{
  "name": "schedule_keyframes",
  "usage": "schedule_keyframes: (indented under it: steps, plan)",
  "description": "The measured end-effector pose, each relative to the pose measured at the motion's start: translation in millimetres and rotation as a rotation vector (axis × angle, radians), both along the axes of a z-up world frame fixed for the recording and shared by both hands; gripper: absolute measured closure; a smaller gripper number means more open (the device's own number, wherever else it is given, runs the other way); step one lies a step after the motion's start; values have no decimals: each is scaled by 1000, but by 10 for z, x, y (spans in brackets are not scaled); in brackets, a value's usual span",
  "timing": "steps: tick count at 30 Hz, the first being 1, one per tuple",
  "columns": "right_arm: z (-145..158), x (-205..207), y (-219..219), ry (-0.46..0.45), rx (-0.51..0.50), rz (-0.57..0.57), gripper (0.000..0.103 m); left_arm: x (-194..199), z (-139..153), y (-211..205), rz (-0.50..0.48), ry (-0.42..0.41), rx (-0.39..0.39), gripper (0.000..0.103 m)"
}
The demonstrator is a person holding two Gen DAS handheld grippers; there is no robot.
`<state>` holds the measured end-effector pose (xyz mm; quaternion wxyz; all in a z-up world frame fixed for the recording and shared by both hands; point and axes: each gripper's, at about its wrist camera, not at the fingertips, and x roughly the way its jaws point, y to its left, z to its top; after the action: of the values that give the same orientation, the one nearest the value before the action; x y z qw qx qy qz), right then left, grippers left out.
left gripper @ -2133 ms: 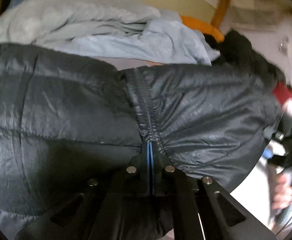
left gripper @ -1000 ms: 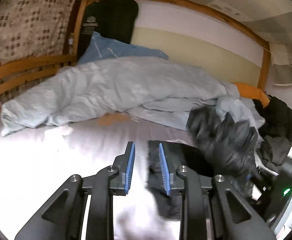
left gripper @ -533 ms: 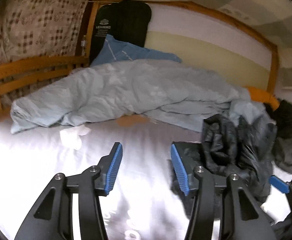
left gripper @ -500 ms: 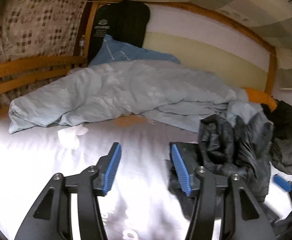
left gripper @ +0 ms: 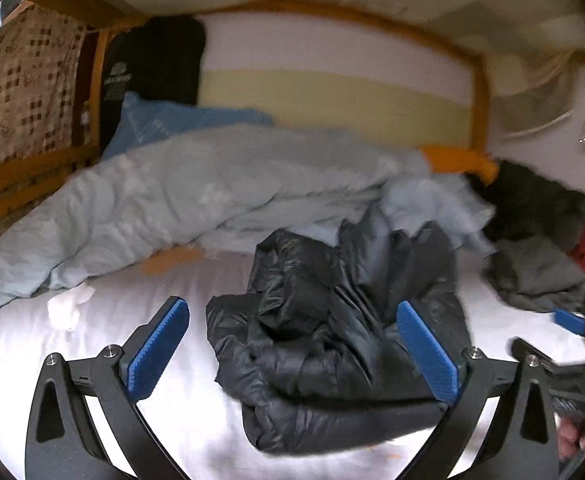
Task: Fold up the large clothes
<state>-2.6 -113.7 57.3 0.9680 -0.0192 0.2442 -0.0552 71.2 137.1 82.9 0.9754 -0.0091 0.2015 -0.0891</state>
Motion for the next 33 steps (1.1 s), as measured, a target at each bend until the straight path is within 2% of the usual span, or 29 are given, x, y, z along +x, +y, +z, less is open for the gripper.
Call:
schedule_keyframes:
  steps: [1,3,6,9,11,12,13,14,15,17,21,22,24,28,29,30,31,33]
  plan:
    - [1,15,-43,3,0,7,0,99,6,-55,44,18,25,0]
    - [-17,59,-91,10,-11,25,0,218,-17,-105,101,18,21,0]
    - [-96,177,26,28,-25,70,0,444,-90,-181,17,81,-15,0]
    - [-173,285,170,54,-77,105,0,571,-148,-261,-17,94,34,0]
    - [-206,331,227,53,-88,126,0,599,-145,-158,-11,80,-20,2]
    - [-209,346,236,51,-79,139,0,608,-145,-105,-10,75,-43,14]
    - [-214,364,246,48,-69,149,0,619,-152,-48,6,74,-53,41]
    - [-217,385,252,44,-53,157,0,643,-171,5,27,86,-48,60]
    - [-216,401,257,42,-39,162,0,681,-193,37,61,106,-34,101]
    - [-201,450,240,38,18,181,0,778,-284,186,123,158,-28,103]
    - [-201,593,200,44,117,190,0,792,-500,493,174,207,-38,103]
    - [-207,636,196,44,131,184,0,775,-528,559,169,208,-63,103]
    - [-185,729,186,31,163,167,0,696,-477,622,118,173,-116,103]
    - [69,853,224,-63,180,201,4,439,-151,408,60,37,-32,103]
    - [149,930,272,-68,163,213,14,381,-82,350,38,15,-29,103]
    - [200,1012,316,-58,152,230,29,343,-30,312,17,0,-35,103]
    - [234,1086,356,-46,154,255,38,293,15,273,-8,-15,-44,103]
    - [240,1306,468,20,193,339,65,213,85,187,-65,-38,-45,103]
